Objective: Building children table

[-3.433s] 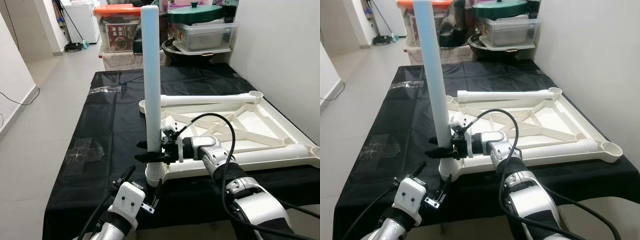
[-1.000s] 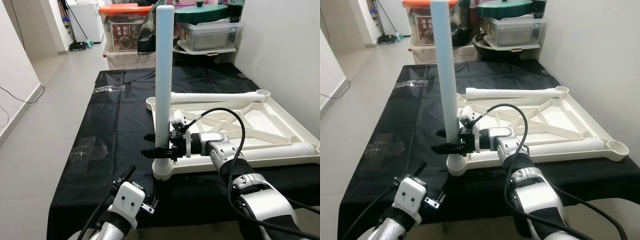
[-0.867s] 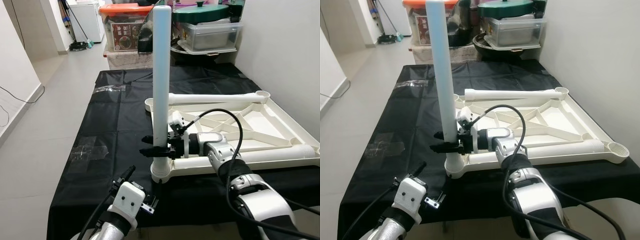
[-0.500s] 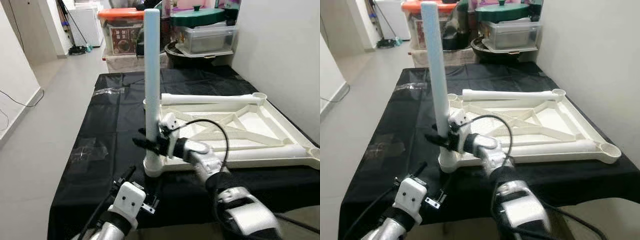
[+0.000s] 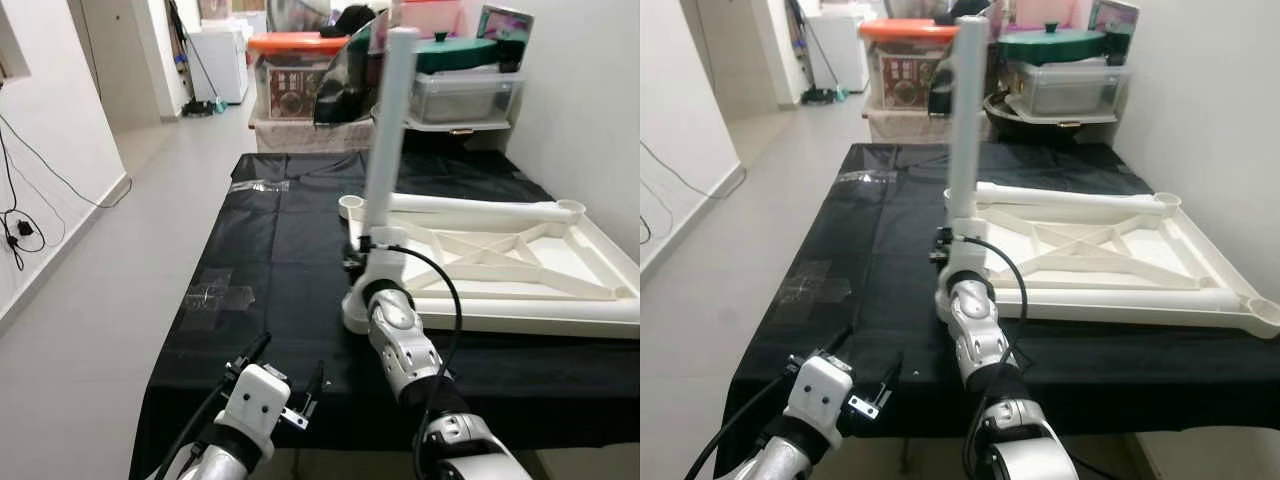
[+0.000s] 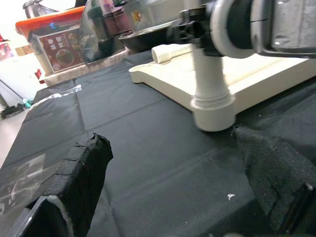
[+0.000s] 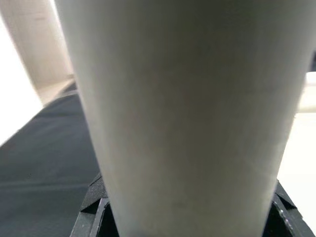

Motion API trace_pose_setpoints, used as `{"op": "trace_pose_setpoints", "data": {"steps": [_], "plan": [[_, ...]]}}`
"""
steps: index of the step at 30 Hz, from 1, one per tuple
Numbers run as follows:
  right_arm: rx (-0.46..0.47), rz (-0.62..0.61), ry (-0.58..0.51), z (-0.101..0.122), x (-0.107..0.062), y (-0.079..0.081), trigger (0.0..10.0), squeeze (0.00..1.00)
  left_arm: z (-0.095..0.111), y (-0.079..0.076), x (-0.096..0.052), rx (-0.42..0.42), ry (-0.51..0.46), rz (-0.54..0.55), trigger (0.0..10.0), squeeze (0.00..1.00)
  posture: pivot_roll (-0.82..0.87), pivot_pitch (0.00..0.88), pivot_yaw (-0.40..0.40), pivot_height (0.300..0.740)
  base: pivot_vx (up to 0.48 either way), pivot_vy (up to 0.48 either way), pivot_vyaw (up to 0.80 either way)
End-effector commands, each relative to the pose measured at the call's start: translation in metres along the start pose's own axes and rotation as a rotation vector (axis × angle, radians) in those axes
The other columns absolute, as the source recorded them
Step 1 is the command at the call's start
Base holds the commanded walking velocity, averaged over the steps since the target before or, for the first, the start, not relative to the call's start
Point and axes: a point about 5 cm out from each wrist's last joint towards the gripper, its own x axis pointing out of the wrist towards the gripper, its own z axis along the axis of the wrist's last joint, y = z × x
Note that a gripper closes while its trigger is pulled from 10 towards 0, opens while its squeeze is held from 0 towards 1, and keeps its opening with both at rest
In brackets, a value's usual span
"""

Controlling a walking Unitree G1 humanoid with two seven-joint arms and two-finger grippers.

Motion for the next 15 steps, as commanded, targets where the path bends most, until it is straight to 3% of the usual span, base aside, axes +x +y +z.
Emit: {"op": "trace_pose_setpoints", "data": {"steps": [1,3,5,6,9,10,11,12,15], "plan": [[0.165,-0.124,0.154,-0.032,-0.012,-0.004,0.0,0.00,-0.006,0.000,-0.001,-0.002,0.030,-0.004,10.0,0.00,0.00,0.000,0.005,0.740,0.000,0.000,0.00],[0.147,-0.089,0.139,-0.029,-0.013,0.003,10.0,0.00,-0.006,0.000,-0.002,-0.002,0.030,-0.004,10.0,0.00,0.00,0.000,0.005,0.740,0.000,0.000,0.00],[0.127,-0.031,0.107,-0.023,-0.012,0.010,10.0,0.00,-0.007,0.000,-0.002,-0.002,0.031,-0.003,10.0,0.00,0.00,0.000,0.005,0.740,0.000,0.000,0.00],[0.108,0.037,0.052,-0.015,-0.011,0.015,10.0,1.00,-0.007,0.000,-0.002,-0.003,0.032,-0.003,10.0,0.00,0.00,0.000,0.005,0.740,0.000,0.000,0.00],[0.061,0.148,-0.038,-0.002,-0.013,0.025,10.0,1.00,-0.007,0.000,-0.002,-0.003,0.033,-0.004,10.0,0.00,-0.01,0.000,0.004,0.740,0.000,0.000,0.00],[0.064,0.221,-0.059,0.003,-0.012,0.029,10.0,0.45,-0.007,0.000,-0.002,-0.003,0.033,-0.005,10.0,0.00,-0.01,0.000,0.006,0.740,0.000,0.000,0.00],[0.067,0.274,-0.074,0.006,-0.011,0.032,10.0,0.45,-0.007,0.000,-0.002,-0.003,0.033,-0.005,10.0,0.00,-0.01,0.000,0.006,0.740,0.000,0.000,0.00],[0.081,0.382,-0.080,0.009,-0.011,0.038,10.0,0.00,-0.007,0.000,-0.002,-0.003,0.034,-0.005,10.0,0.00,-0.01,0.000,0.006,0.740,0.000,0.000,0.00],[0.096,0.490,-0.084,0.012,-0.011,0.043,10.0,0.00,-0.007,-0.001,-0.002,-0.003,0.035,-0.004,10.0,0.00,-0.01,0.000,0.006,0.740,0.000,0.000,0.00]]}}
